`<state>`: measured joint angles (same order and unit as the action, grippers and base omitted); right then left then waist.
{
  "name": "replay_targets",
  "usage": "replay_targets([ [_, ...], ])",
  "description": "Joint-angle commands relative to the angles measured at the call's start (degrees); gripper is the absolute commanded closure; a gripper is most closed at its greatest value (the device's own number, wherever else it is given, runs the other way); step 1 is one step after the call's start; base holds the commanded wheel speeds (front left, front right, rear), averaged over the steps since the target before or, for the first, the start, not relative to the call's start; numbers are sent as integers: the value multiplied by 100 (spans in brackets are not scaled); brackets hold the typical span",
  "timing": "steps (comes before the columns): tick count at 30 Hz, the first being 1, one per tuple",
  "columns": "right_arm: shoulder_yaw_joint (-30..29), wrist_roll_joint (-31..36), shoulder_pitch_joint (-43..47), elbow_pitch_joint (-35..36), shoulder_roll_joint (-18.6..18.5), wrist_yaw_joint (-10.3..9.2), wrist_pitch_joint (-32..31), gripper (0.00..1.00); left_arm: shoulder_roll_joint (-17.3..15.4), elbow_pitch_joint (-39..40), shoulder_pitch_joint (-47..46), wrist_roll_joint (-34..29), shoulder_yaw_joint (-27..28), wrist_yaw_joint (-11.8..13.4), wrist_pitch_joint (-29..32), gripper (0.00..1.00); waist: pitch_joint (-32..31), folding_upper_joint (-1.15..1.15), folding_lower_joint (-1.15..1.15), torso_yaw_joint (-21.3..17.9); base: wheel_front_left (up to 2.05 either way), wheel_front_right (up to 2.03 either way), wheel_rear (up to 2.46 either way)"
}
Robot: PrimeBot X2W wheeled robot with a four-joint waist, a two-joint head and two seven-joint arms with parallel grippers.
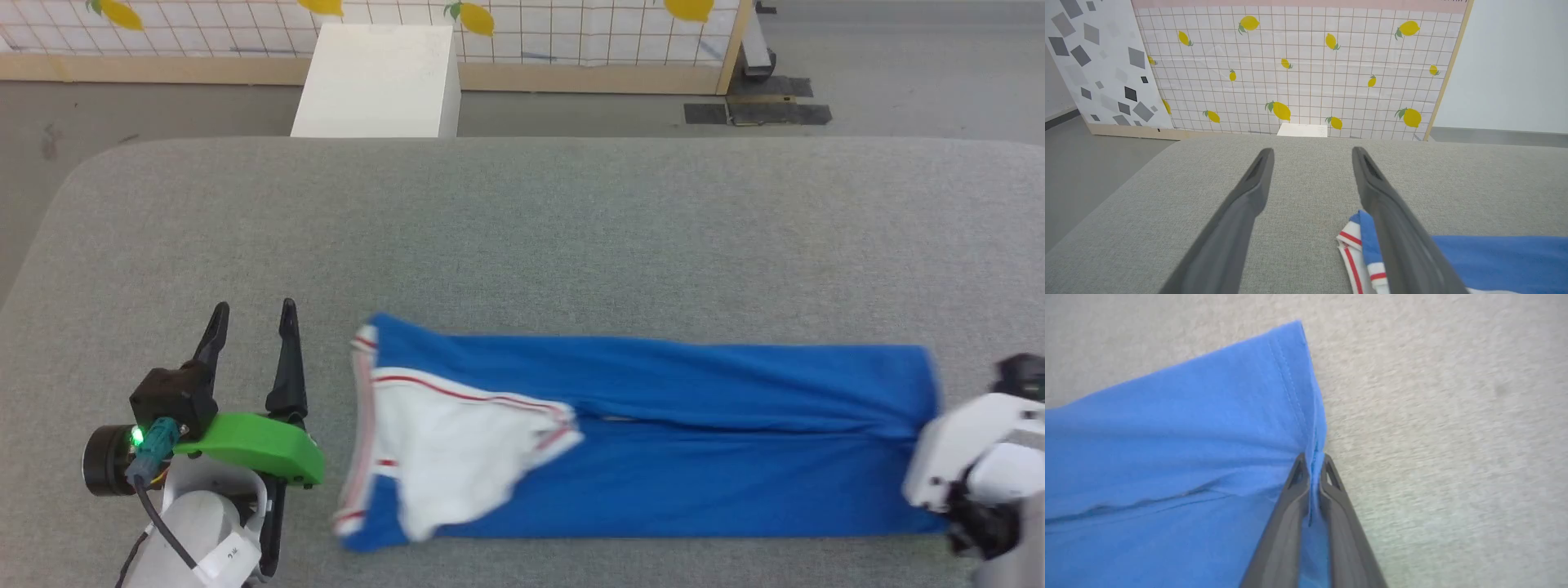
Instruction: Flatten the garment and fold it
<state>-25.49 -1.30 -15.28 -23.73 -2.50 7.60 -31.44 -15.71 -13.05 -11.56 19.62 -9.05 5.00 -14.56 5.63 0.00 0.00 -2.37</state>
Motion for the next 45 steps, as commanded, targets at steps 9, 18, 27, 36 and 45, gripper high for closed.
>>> replay_targets([
  [9,-1213,1323,12,344,-275,-11,457,100,117,-38,-31,-75,27,-83,-43,0,81,0,0,94,0,0,0],
  [18,39,780,407,1411,-224,-11,-186,100,130,-72,43,-92,57,-119,-43,0,2,0,0,78,0,0,0],
  [27,2524,-334,1159,4598,-425,-11,-1830,100,147,-73,-6,-91,7,-131,-43,0,52,0,0,124,0,0,0],
  [36,4504,-518,284,3949,-436,-11,-1501,100,189,-111,-176,-94,-118,-166,-36,0,226,0,0,297,0,0,0],
  [45,5473,-869,-617,1589,-50,-11,-503,100,225,-174,-359,-99,-168,-179,-38,0,431,0,0,518,0,0,0],
])
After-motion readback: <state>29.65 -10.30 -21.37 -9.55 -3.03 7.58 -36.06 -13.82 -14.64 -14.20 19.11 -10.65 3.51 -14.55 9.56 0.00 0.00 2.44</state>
